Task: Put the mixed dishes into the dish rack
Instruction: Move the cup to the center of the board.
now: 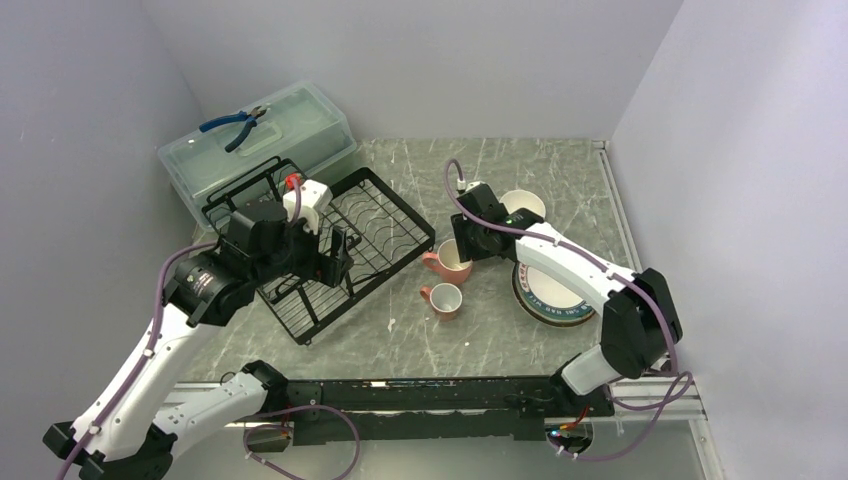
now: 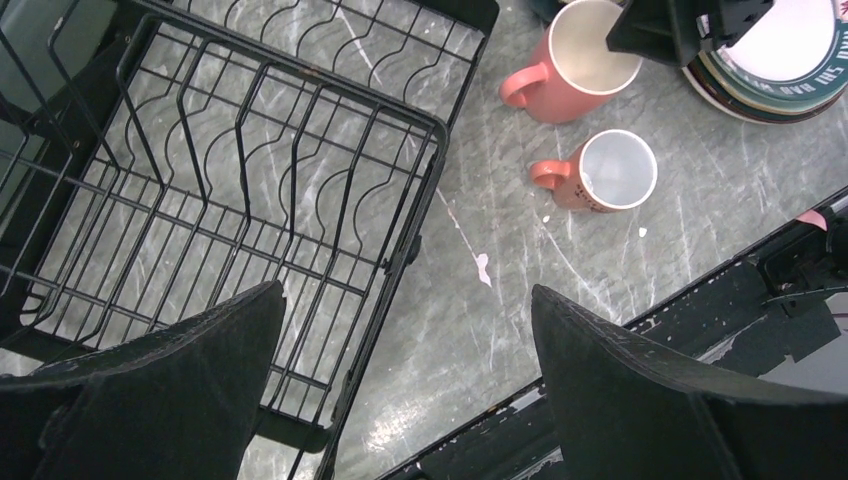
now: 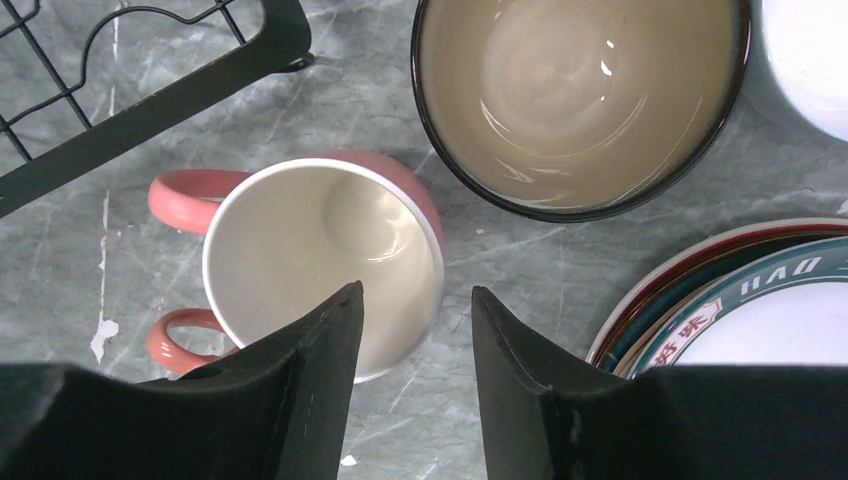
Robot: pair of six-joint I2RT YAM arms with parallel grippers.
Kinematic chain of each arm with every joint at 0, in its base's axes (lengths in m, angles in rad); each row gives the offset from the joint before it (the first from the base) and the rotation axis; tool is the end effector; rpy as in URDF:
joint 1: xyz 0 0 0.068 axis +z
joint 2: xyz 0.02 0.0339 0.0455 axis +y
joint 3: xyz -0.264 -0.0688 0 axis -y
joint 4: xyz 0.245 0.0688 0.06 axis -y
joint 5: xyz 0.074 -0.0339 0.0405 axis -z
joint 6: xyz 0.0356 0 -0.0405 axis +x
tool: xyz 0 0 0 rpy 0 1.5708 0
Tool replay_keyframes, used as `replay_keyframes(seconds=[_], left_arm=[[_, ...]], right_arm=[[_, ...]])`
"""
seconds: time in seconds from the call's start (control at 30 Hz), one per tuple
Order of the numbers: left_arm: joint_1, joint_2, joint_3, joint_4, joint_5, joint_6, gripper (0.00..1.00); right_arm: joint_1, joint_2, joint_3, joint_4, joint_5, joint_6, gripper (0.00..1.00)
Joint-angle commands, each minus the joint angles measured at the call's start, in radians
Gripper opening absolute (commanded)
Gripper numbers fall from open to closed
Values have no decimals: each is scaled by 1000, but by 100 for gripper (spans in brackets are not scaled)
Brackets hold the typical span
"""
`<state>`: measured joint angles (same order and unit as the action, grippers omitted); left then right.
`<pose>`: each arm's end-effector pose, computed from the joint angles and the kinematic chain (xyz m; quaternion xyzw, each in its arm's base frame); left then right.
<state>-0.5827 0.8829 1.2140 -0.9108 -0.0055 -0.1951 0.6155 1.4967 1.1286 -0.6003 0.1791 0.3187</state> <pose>0.1306 -0.0858 0.3938 0.1681 0.8635 -0.1781 0.4409 0.2587 0.1752 0.2548 -0.1144 0.9446 0.0568 0.3023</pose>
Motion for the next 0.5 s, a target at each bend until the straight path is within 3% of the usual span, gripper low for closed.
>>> replay_keyframes(seconds=[0.0,0.47], left_arm=[[3,-18,-9,69,36,26,99],[3,-33,-27,88,53,24,99]], right_arm=[[-9,16,42,28,-1,14,46],[-17,75,69,36,-10,17,30]])
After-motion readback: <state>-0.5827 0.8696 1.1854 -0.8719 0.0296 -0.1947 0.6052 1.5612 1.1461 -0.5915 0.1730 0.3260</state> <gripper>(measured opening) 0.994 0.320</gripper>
